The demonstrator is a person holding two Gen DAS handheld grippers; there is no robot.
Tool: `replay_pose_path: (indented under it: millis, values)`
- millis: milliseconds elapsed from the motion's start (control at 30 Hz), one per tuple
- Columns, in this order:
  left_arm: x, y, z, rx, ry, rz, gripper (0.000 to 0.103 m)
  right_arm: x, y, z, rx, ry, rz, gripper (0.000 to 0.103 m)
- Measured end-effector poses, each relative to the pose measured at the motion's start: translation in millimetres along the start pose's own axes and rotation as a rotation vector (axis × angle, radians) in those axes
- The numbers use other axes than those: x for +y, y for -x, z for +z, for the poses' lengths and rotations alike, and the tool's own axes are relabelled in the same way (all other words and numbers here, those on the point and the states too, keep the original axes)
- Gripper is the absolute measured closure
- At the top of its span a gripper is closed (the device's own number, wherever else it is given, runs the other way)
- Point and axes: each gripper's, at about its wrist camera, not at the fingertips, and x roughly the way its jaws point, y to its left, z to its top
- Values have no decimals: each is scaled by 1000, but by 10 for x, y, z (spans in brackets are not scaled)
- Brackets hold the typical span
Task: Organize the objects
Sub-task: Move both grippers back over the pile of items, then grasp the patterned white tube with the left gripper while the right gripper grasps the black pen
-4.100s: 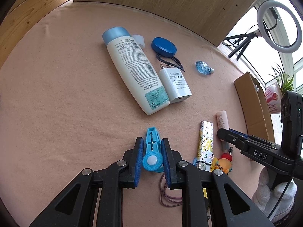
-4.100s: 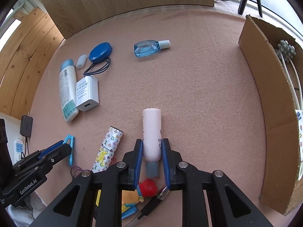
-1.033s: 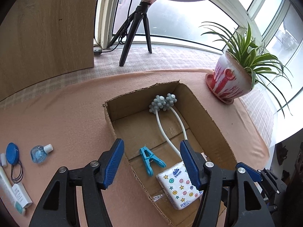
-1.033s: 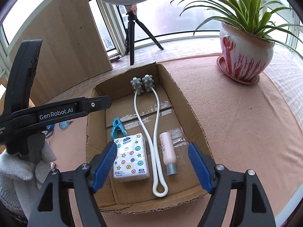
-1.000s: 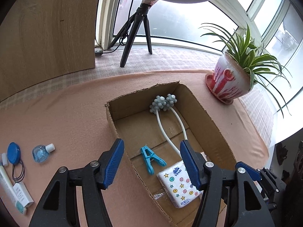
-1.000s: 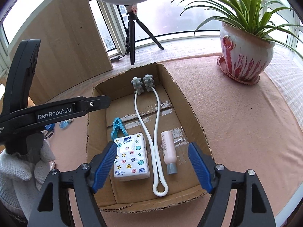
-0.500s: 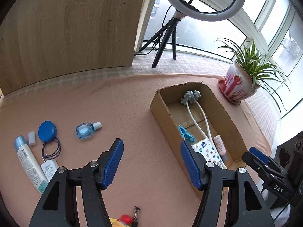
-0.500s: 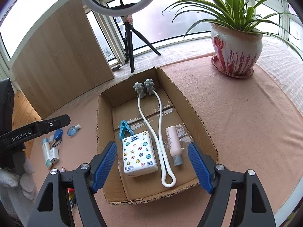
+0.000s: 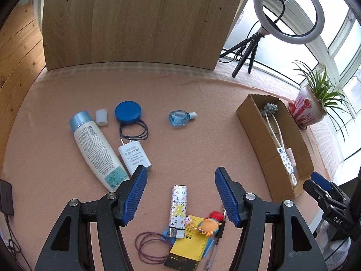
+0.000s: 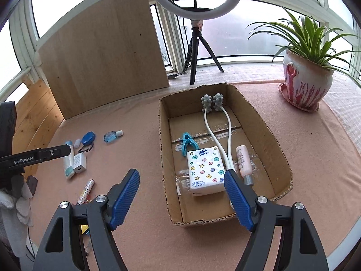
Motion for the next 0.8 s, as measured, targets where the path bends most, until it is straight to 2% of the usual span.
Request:
replay_pose_path:
  millis: [200, 367, 600, 800]
  values:
    - [351, 62, -207, 21, 39, 29, 37, 332, -100, -144, 70, 56, 75, 29]
    - [479, 12, -355, 46, 58, 26, 37, 569, -179, -250, 123, 81, 132, 29]
    - [342, -130, -481, 83, 26, 1, 38, 763, -350, -355, 213, 92, 167, 30]
    - [166, -281, -472, 109, -22, -10, 38, 897, -489, -529, 287, 97, 179, 41]
